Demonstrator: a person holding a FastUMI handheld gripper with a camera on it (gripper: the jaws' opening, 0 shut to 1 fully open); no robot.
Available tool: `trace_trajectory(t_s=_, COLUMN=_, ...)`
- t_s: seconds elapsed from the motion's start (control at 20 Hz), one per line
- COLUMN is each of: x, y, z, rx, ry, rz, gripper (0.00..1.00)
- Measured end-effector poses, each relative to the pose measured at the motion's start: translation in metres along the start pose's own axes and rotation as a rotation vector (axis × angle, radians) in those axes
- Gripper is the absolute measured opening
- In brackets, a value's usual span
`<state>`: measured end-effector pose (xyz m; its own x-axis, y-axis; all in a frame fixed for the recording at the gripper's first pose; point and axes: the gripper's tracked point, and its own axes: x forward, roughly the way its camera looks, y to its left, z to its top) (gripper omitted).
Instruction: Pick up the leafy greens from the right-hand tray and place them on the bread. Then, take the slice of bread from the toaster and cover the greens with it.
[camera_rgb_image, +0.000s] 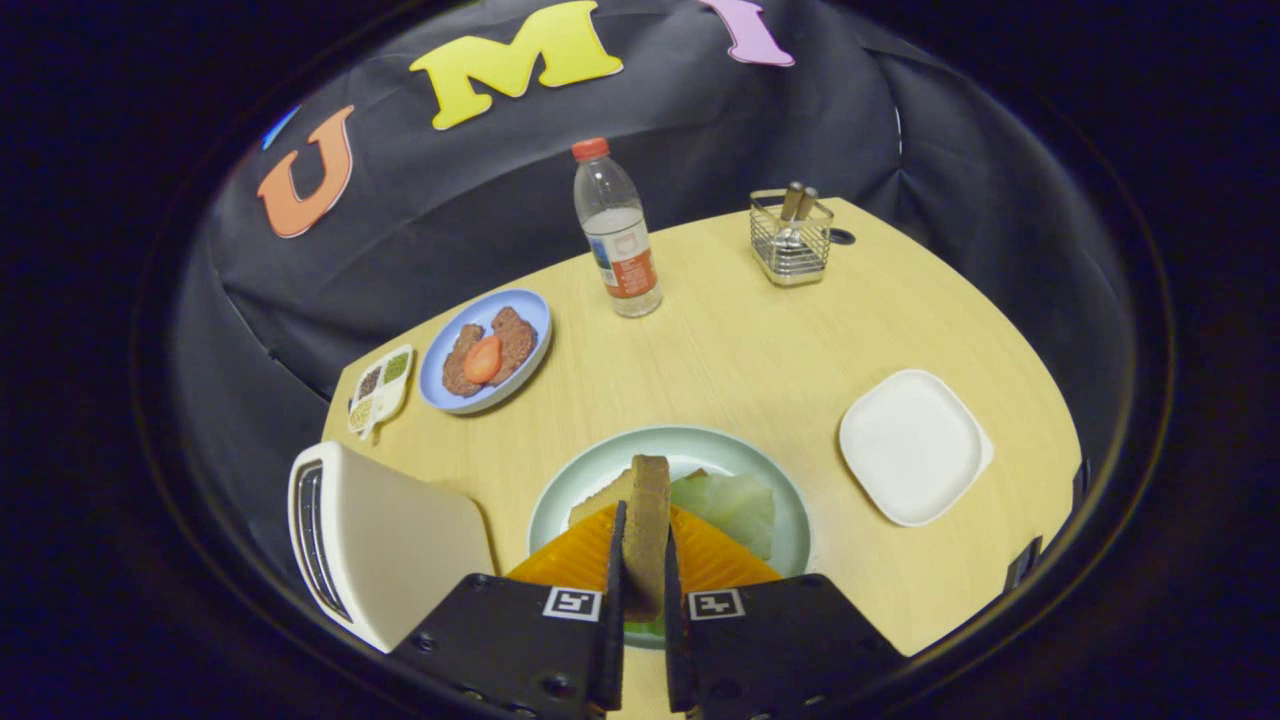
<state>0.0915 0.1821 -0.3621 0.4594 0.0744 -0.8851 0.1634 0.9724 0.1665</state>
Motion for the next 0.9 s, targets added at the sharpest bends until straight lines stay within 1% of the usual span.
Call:
trace_trajectory(t_s=0.1, x=0.005, y=-0.006, z=-0.004, rx=-0.027, ry=0.004, rz=-0.013, gripper=0.17)
trace_trajectory(t_s=0.2, x=0.012, y=-0.012, z=-0.006, rx=-0.071, ry=-0.003, rz=-0.024, gripper=0.28)
trace_trajectory(t_s=0.3, x=0.017, y=-0.016, z=-0.005, rx=-0.127, ry=-0.008, rz=-0.039, gripper=0.28)
trace_trajectory(t_s=0.35, x=0.020, y=-0.017, z=-0.006, rx=-0.158, ry=-0.006, rz=-0.042, gripper=0.36)
trace_trajectory(t_s=0.6, x=0.024, y=-0.024, z=-0.003, rx=-0.271, ry=-0.012, rz=-0.083, gripper=0.49)
trace_trajectory(t_s=0.65, x=0.024, y=-0.028, z=-0.002, rx=-0.299, ry=-0.019, rz=-0.114, gripper=0.53)
trace_trajectory(t_s=0.75, x=0.025, y=-0.032, z=-0.003, rx=-0.357, ry=-0.023, rz=-0.150, gripper=0.66)
trace_trajectory(t_s=0.85, x=0.029, y=-0.034, z=-0.006, rx=-0.409, ry=-0.020, rz=-0.178, gripper=0.67)
trace_trajectory(t_s=0.9, x=0.030, y=-0.033, z=-0.011, rx=-0.420, ry=-0.001, rz=-0.170, gripper=0.68)
